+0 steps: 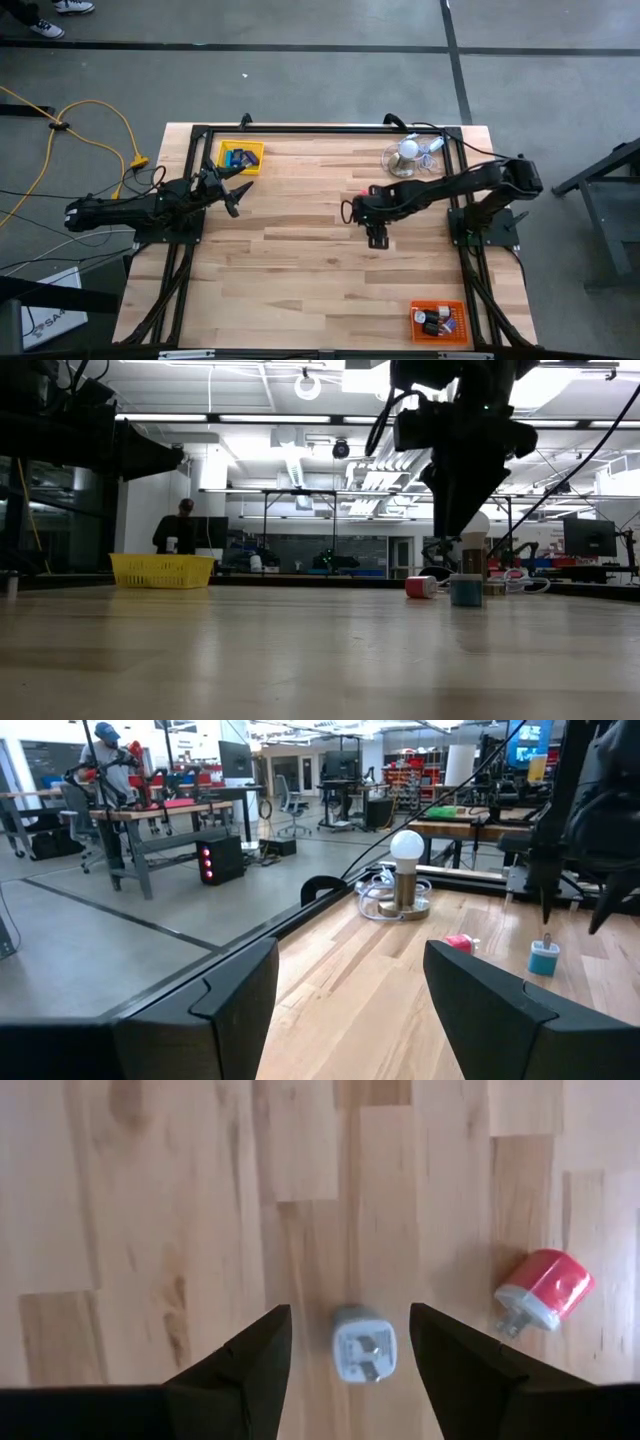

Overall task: Pick & Place Office items
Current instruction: Put the blue charger adapter into the orange bin

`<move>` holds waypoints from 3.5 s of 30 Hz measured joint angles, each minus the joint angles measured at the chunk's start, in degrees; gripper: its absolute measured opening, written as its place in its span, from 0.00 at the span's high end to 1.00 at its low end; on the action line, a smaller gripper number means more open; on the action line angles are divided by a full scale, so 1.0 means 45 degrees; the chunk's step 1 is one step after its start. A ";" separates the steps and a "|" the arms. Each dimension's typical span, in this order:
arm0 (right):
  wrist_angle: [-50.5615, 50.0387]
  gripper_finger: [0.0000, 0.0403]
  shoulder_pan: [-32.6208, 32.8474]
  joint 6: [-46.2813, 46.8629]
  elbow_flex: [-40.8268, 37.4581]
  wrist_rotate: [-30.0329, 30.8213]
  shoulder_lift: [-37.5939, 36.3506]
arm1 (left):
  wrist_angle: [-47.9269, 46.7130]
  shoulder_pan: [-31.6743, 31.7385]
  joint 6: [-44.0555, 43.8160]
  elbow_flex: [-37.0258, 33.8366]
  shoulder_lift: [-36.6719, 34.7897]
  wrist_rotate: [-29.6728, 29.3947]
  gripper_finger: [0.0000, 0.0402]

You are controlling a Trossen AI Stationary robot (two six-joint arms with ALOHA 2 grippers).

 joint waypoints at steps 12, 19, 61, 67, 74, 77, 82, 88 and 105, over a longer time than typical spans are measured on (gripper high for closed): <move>-0.0476 0.52 -0.0482 -0.0015 0.0004 0.0043 0.0414 | 0.0000 -0.0001 0.0003 0.0002 0.0002 0.0005 0.40; -0.0676 0.52 -0.0482 -0.0015 0.0010 0.0048 0.0409 | 0.0005 0.0000 0.0005 0.0004 0.0003 0.0003 0.40; -0.0503 0.52 -0.0652 -0.0114 0.0010 -0.0592 0.2415 | 0.0087 -0.0001 0.0003 0.0001 0.0004 0.0000 0.40; -0.0500 0.52 -0.0652 -0.0170 0.0010 -0.0549 0.2411 | 0.0083 -0.0003 0.0005 -0.0001 0.0001 0.0004 0.40; -0.0505 0.59 -0.0652 -0.0185 0.0010 -0.0550 0.2410 | 0.0083 -0.0001 0.0005 0.0001 0.0002 0.0003 0.40; -0.0505 0.63 -0.0652 -0.0188 0.0010 -0.0550 0.2410 | 0.0083 0.0001 0.0002 -0.0001 0.0002 0.0005 0.40; -0.0505 0.67 -0.0652 -0.0189 0.0010 -0.0550 0.2405 | 0.0078 0.0001 0.0000 -0.0001 0.0000 0.0000 0.40; -0.0510 0.66 -0.0652 0.0012 0.0010 -0.0526 0.2405 | 0.0078 0.0001 0.0002 0.0001 0.0005 0.0002 0.40; -0.0630 0.69 -0.0647 0.0036 0.0019 -0.0520 0.1312 | 0.0078 0.0001 0.0005 0.0002 0.0003 0.0001 0.40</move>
